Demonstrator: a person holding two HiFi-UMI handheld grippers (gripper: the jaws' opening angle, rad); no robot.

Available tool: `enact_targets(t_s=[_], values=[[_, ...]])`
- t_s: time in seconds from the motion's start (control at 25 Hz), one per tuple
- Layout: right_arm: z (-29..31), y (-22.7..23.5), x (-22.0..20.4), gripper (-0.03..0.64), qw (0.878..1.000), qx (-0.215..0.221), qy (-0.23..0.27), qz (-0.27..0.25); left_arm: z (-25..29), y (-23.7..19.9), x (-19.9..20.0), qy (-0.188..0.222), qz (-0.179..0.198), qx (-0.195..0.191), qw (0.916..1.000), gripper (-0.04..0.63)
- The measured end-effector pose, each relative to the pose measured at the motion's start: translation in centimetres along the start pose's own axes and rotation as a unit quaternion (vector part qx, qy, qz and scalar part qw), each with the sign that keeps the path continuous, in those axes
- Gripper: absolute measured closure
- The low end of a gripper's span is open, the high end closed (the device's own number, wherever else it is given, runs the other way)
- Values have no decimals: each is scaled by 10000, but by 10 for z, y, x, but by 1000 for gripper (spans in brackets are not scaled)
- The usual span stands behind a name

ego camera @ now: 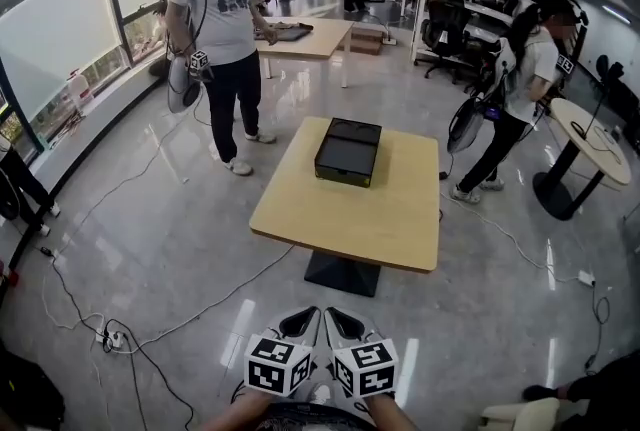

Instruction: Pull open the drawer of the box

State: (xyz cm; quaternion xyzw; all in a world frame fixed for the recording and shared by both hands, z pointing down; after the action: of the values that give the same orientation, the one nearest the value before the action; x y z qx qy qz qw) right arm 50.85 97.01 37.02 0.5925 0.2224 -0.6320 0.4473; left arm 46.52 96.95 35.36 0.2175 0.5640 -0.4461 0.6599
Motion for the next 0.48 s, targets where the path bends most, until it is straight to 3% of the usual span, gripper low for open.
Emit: enact_targets(t_s=[0.12, 0.32, 0.48], values=[[55, 28, 14, 612, 10000, -64, -7, -12, 49, -39, 19, 1, 28, -66, 10000, 583], [186, 56, 45, 612, 9997, -239, -17, -69, 131, -143, 63, -19, 130, -252, 9996, 584], [350, 89, 59, 612, 9993, -351, -45, -141, 230, -281, 93, -34, 121, -356, 9993, 583]])
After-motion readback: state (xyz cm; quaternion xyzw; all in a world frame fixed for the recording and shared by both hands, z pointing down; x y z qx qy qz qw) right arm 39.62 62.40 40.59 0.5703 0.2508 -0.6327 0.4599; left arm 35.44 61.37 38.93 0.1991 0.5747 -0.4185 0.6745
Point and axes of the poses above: the fingertips, and each gripper's own axes: z forward along the fingers, y to its right, x out of its top, the point moved 2 cm from there along -z, backward along the fingers, and after that the axes turned 11 degrees about y, right-handed, at the moved point
